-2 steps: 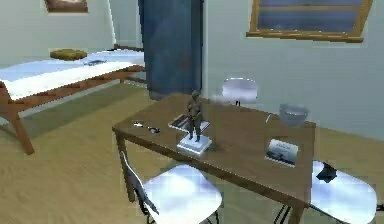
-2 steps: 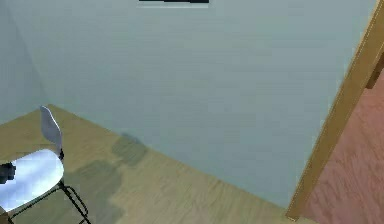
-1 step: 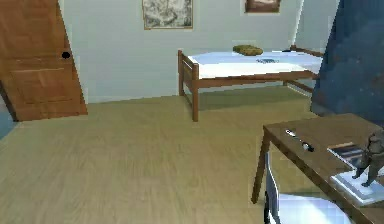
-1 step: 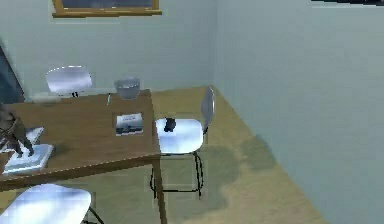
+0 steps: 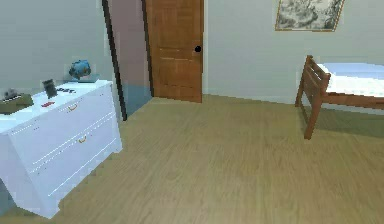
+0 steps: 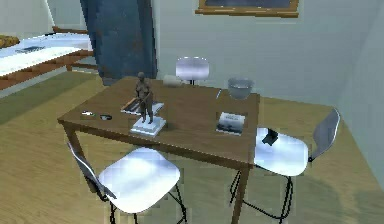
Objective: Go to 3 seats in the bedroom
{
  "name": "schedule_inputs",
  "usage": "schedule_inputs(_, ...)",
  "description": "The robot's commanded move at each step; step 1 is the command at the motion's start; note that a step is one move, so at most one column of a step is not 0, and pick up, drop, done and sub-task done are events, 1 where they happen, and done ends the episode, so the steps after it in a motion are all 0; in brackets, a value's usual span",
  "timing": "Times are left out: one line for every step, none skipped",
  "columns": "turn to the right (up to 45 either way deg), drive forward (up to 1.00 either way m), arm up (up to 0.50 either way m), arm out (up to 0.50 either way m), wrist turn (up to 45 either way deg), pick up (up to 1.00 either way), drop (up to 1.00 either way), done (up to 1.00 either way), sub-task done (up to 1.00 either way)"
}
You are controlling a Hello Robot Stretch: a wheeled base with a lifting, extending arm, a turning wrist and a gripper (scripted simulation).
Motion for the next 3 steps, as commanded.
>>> schedule_inputs(0.0,0.10,0.00,0.00,0.0,0.00,0.00,0.00,0.00)
schedule_inputs(15.0,0.00,0.00,0.00,0.0,0.00,0.00,0.00,0.00)
schedule_inputs(0.0,0.65,0.00,0.00,0.0,0.00,0.00,0.00,0.00)
